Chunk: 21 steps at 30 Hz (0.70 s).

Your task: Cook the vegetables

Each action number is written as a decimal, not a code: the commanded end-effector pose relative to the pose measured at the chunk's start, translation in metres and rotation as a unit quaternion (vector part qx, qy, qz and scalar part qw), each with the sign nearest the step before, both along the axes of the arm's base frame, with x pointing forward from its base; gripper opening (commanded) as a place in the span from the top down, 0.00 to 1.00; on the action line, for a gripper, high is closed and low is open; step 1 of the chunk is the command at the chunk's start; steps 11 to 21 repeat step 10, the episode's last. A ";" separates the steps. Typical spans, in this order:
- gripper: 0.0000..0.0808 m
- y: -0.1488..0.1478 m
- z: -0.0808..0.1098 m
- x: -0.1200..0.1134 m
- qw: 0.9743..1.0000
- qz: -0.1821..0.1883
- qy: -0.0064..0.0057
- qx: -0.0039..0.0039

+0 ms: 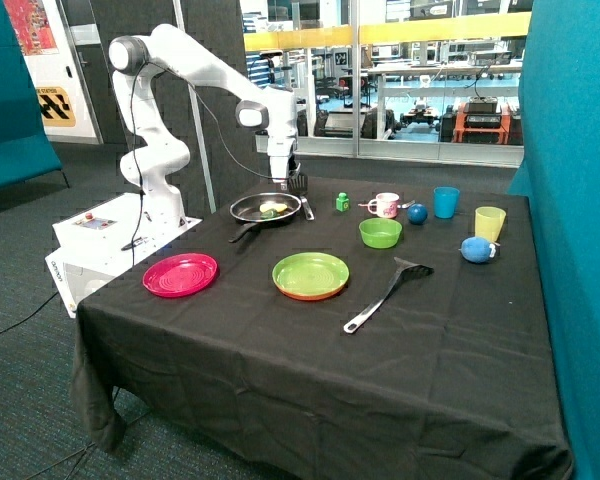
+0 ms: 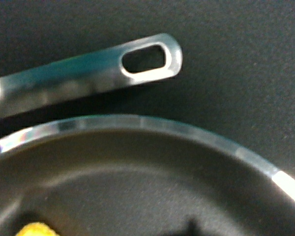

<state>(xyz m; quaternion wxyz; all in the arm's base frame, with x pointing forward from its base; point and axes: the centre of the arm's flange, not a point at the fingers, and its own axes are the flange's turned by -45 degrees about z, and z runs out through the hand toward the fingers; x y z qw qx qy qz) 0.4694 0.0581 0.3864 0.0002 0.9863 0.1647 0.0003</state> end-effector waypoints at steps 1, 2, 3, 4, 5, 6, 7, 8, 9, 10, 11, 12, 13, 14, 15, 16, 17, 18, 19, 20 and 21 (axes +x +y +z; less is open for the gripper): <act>0.63 -0.015 -0.002 0.015 1.000 -0.018 0.000 0.000; 0.63 -0.016 -0.003 0.015 1.000 -0.018 0.000 0.000; 0.63 -0.018 -0.002 0.016 1.000 -0.019 0.000 0.000; 0.63 -0.019 -0.002 0.017 1.000 -0.019 0.000 0.000; 0.63 -0.020 -0.001 0.018 1.000 -0.019 0.000 0.000; 0.63 -0.020 -0.001 0.020 1.000 -0.018 0.000 0.000; 0.63 -0.021 -0.001 0.021 1.000 -0.017 0.000 0.000; 0.63 -0.021 0.000 0.021 1.000 -0.017 0.000 0.000; 0.63 -0.021 0.000 0.022 1.000 -0.017 0.000 0.000; 0.63 -0.020 0.000 0.022 1.000 -0.016 0.000 0.000; 0.63 -0.020 0.000 0.022 1.000 -0.016 0.000 0.000; 0.63 -0.020 0.000 0.022 1.000 -0.016 0.000 0.000; 0.63 -0.020 0.000 0.022 1.000 -0.016 0.000 0.000; 0.63 -0.020 0.000 0.022 1.000 -0.016 0.000 0.000; 0.63 -0.020 0.000 0.022 1.000 -0.016 0.000 0.000; 0.63 -0.020 0.000 0.022 1.000 -0.016 0.000 0.000; 0.63 -0.020 0.000 0.022 1.000 -0.016 0.000 0.000; 0.63 -0.020 0.000 0.022 1.000 -0.016 0.000 0.000; 0.63 -0.020 0.000 0.022 1.000 -0.016 0.000 0.000; 0.63 -0.020 0.000 0.022 1.000 -0.016 0.000 0.000; 0.63 -0.020 0.000 0.022 1.000 -0.016 0.000 0.000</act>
